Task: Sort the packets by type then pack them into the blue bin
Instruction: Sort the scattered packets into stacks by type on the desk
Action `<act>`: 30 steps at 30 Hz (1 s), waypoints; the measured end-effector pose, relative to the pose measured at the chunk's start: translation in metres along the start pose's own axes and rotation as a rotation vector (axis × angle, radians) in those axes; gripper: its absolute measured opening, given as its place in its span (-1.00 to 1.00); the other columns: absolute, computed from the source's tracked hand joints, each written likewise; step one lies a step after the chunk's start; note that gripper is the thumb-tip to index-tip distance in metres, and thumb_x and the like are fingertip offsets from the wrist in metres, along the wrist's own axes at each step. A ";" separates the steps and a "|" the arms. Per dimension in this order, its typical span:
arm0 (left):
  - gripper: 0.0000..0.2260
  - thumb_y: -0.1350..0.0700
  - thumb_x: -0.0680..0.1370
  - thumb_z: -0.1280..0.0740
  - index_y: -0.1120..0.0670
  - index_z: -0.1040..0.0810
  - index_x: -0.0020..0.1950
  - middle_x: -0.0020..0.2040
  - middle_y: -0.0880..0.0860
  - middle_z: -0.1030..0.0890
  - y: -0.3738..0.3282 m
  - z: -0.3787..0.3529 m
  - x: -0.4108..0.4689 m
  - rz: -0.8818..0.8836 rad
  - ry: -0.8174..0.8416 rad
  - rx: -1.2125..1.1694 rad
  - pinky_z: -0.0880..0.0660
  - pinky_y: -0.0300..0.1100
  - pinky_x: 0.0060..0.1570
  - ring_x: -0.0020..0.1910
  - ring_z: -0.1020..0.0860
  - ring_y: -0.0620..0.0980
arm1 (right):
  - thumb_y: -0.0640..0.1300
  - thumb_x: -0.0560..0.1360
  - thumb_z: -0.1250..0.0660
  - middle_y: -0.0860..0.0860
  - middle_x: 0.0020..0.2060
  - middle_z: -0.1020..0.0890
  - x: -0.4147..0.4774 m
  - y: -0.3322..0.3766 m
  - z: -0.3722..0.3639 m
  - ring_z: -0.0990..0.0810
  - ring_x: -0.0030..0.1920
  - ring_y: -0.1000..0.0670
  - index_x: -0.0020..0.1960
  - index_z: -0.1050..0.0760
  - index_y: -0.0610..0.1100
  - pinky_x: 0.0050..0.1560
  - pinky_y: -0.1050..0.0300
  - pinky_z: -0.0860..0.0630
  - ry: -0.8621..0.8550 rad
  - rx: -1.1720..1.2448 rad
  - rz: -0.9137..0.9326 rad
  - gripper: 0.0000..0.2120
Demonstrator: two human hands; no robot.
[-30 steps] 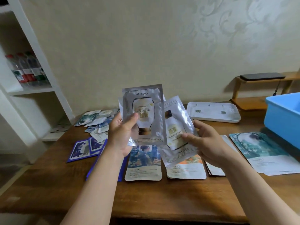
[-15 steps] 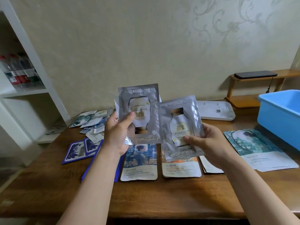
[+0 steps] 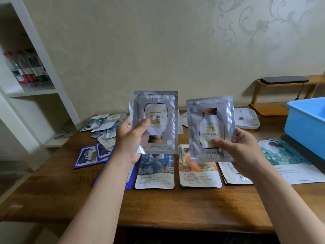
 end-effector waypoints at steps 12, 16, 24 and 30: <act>-0.85 0.27 0.58 -0.42 0.05 -0.63 0.07 0.09 0.15 -0.73 0.007 0.040 -0.009 0.013 -0.071 0.022 -0.57 0.31 0.20 0.12 -0.70 0.16 | -0.34 0.23 -0.54 -0.24 -0.15 -0.70 0.000 -0.001 0.001 -0.64 -0.02 -0.31 0.00 -0.57 -0.27 0.27 -0.51 -0.43 -0.096 0.063 0.023 -0.64; -0.85 0.27 0.59 -0.41 0.06 -0.62 0.10 0.08 0.14 -0.74 0.016 0.020 -0.007 0.030 -0.039 0.001 -0.56 0.32 0.20 0.12 -0.70 0.16 | -0.41 0.37 -0.45 -0.24 -0.11 -0.71 -0.010 0.003 0.023 -0.68 -0.03 -0.28 0.03 -0.57 -0.26 0.20 -0.41 -0.53 -0.135 0.040 0.017 -0.74; -0.85 0.28 0.58 -0.42 0.05 -0.62 0.07 0.11 0.18 -0.72 0.041 -0.063 -0.012 0.061 0.124 -0.031 -0.56 0.28 0.23 0.14 -0.69 0.19 | -0.43 0.47 -0.40 -0.17 -0.09 -0.73 -0.039 0.030 0.100 -0.73 -0.05 -0.21 0.07 -0.57 -0.23 -0.06 -0.12 -0.68 -0.319 0.023 0.042 -0.78; -0.86 0.28 0.58 -0.41 0.10 -0.62 0.11 0.10 0.18 -0.73 0.053 -0.093 -0.016 0.086 0.182 -0.024 -0.62 0.18 0.15 0.12 -0.70 0.17 | -0.41 0.47 -0.39 -0.20 -0.04 -0.72 -0.056 0.037 0.131 -0.73 -0.05 -0.18 0.09 -0.56 -0.22 -0.12 -0.03 -0.69 -0.369 0.048 0.043 -0.77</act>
Point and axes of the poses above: each hand's wrist, its own x-axis towards the middle knuckle, its own z-axis out of the back of the hand, y = z × x, the point moved 3 cm from there along x, towards the middle knuckle
